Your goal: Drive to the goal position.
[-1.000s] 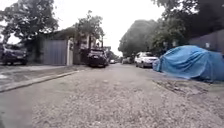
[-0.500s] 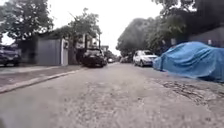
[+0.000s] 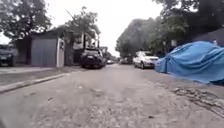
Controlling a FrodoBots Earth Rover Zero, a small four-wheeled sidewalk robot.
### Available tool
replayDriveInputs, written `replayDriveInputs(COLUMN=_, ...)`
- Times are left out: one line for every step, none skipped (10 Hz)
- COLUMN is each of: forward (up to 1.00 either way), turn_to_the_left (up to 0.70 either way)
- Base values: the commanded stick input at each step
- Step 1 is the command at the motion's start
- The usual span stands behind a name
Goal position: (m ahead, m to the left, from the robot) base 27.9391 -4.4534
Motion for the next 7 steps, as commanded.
replayDriveInputs(forward=1.00, turn_to_the_left=0.00)
replayDriveInputs(forward=1.00, turn_to_the_left=0.00)
replayDriveInputs(forward=1.00, turn_to_the_left=0.00)
replayDriveInputs(forward=1.00, turn_to_the_left=0.00)
replayDriveInputs(forward=1.00, turn_to_the_left=0.00)
replayDriveInputs(forward=1.00, turn_to_the_left=-0.03)
replayDriveInputs(forward=1.00, turn_to_the_left=-0.24)
